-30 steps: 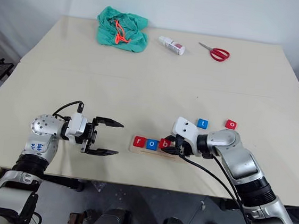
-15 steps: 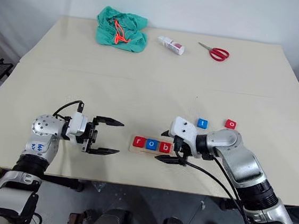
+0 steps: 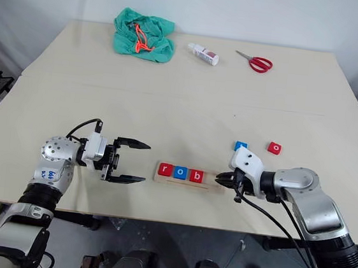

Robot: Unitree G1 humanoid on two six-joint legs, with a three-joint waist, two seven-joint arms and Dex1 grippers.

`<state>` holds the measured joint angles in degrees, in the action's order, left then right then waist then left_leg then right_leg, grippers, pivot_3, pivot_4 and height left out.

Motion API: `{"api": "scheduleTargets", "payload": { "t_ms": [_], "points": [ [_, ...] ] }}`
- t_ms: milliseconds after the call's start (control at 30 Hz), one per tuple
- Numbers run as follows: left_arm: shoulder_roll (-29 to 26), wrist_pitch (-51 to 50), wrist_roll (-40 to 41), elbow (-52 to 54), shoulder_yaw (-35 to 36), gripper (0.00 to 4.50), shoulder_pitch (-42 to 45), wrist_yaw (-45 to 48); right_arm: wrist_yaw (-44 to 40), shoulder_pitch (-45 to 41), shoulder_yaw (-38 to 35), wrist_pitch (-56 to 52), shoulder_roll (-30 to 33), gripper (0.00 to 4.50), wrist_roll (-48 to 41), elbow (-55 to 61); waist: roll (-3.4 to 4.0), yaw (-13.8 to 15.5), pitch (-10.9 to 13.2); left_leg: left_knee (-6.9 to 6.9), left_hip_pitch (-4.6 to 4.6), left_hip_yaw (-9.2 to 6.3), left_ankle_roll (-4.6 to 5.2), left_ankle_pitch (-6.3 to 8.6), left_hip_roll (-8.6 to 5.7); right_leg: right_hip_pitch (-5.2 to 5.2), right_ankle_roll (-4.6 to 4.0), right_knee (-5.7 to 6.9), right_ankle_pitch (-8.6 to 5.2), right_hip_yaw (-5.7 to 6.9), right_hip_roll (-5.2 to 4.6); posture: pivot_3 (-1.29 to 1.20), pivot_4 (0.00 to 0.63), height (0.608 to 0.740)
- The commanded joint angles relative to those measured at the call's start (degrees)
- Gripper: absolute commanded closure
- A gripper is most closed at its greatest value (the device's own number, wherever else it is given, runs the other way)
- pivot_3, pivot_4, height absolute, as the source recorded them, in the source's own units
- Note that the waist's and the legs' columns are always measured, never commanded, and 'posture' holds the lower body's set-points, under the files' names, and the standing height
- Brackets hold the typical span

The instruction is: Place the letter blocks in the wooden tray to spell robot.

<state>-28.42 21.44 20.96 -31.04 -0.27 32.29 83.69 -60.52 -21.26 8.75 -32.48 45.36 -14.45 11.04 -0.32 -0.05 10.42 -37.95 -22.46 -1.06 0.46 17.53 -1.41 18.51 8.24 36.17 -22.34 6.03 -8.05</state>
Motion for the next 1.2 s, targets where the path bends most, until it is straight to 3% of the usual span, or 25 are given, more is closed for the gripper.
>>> {"api": "scheduleTargets", "payload": {
  "t_ms": [33, 700, 933, 1067, 1200],
  "points": [
    [-0.3, 0.6, 0.3, 0.7, 0.9, 0.00, 0.4, -0.2, 0.2, -1.0, 1.0, 1.0, -1.1, 4.47, 0.4, -0.1, 0.00, 0.0, 0.0, 0.00, 0.00, 0.00, 0.00, 0.00, 0.00, 0.00, 0.00, 0.00, 0.00, 0.00, 0.00, 0.00, 0.150, 0.740],
    [-1.6, -0.5, 0.7, 5.0, 1.4, 0.00, -2.6, -2.5, -0.1, -7.5, 7.1, 1.5, -8.8, 4.47, 2.3, -3.7, 0.00, 0.0, 0.0, -0.02, 0.00, -0.06, 0.00, 0.00, -0.02, 0.00, 0.00, 0.01, 0.00, 0.00, -0.01, 0.00, 0.150, 0.740],
    [-1.4, -0.5, 0.6, 5.0, 1.3, 0.00, -2.6, -2.7, -1.4, -6.5, 5.0, 0.0, -5.9, 4.47, 1.1, -0.6, 0.00, 0.0, 0.0, -0.01, 0.00, -0.05, 0.00, 0.00, -0.02, 0.01, 0.00, 0.02, 0.00, 0.00, 0.00, 0.00, 0.150, 0.740],
    [-1.0, -0.4, 0.8, 5.0, 1.0, 0.00, -2.7, -2.3, 0.9, -5.8, -0.6, -1.8, -4.5, 4.47, -1.0, 0.9, 0.00, 0.0, 0.0, -0.02, 0.00, -0.05, 0.00, 0.00, -0.01, 0.00, 0.00, 0.02, 0.00, 0.00, 0.00, 0.00, 0.150, 0.740],
    [-0.4, -0.1, 0.5, 4.3, 0.5, 0.00, -2.3, -2.0, 3.5, -2.9, -8.1, -5.6, -1.9, 3.66, -3.4, 2.8, 0.00, 0.3, 0.0, -0.01, -0.01, -0.06, 0.00, 0.00, -0.04, -0.01, 0.00, 0.01, 0.00, 0.01, -0.03, 0.00, 0.150, 0.740]
  ]
}}
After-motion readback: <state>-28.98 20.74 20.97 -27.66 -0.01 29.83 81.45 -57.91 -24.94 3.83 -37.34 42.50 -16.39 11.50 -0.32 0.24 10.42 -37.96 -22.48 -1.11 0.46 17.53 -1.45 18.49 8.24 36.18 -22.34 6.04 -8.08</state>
